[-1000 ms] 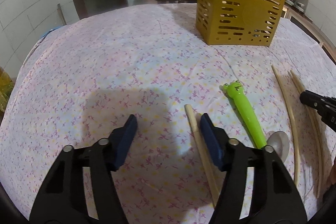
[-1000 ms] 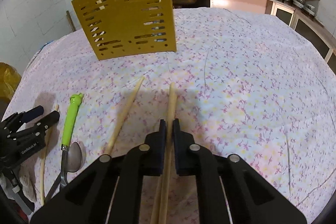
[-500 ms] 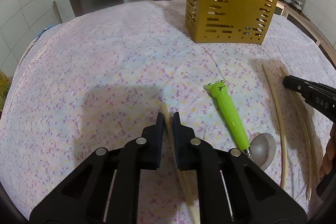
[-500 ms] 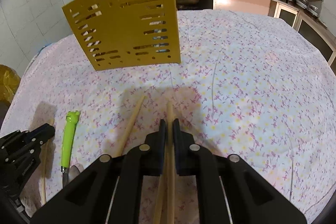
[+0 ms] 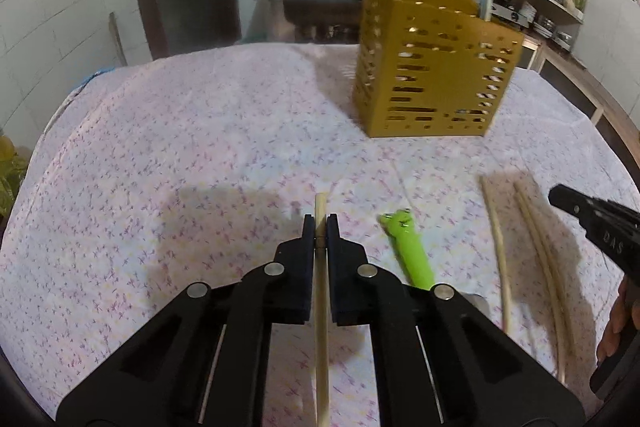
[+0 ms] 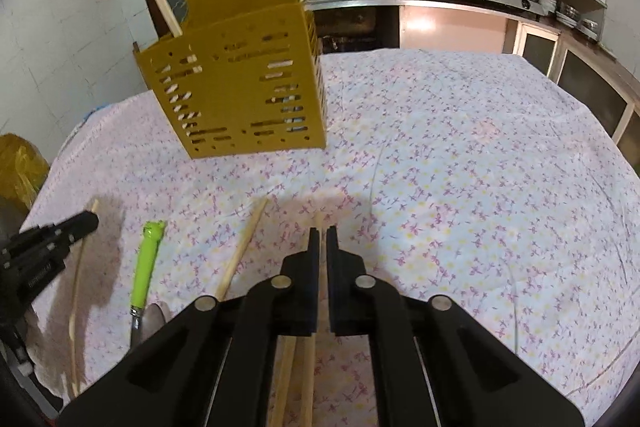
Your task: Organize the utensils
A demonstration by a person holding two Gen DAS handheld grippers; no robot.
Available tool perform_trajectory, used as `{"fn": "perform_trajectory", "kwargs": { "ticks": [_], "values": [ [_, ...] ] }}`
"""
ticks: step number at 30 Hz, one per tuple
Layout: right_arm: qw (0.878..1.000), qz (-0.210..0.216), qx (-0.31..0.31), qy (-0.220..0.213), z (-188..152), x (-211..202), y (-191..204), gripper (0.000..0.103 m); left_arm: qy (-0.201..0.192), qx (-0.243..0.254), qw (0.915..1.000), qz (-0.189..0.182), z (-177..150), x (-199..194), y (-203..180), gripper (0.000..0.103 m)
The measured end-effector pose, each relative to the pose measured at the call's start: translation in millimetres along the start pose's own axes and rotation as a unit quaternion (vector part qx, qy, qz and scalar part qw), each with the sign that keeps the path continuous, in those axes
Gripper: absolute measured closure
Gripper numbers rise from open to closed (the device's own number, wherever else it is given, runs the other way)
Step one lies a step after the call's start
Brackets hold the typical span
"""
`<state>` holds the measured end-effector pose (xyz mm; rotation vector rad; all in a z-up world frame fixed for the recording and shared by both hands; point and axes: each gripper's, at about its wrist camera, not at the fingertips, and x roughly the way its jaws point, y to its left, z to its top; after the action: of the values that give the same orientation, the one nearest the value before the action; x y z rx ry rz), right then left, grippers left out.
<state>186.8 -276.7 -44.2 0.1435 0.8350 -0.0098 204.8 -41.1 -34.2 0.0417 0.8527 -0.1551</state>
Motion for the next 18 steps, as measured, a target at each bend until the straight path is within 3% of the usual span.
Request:
{"fn": "perform_trajectory", "kwargs": {
  "ticks": [9, 17, 18],
  "values": [
    [1.000, -0.005, -0.001, 0.028, -9.8, 20.4, -2.8, 0.099, 0.041, -0.018, 0.9990, 0.009, 0.6, 42.0, 18.8, 0.098],
    [1.000, 0.002, 0.010, -0.002, -10.0, 5.8, -4.6, 0.098, 0.038, -0.015, 0.9992, 0.003, 0.6, 41.6, 22.0, 0.097],
    [1.000, 0.001, 0.005, 0.001, -10.4, 7.2, -2.5, 0.094, 0.038, -0.018, 0.9991, 0.000, 0.7, 41.3, 22.4, 0.095]
  ]
}}
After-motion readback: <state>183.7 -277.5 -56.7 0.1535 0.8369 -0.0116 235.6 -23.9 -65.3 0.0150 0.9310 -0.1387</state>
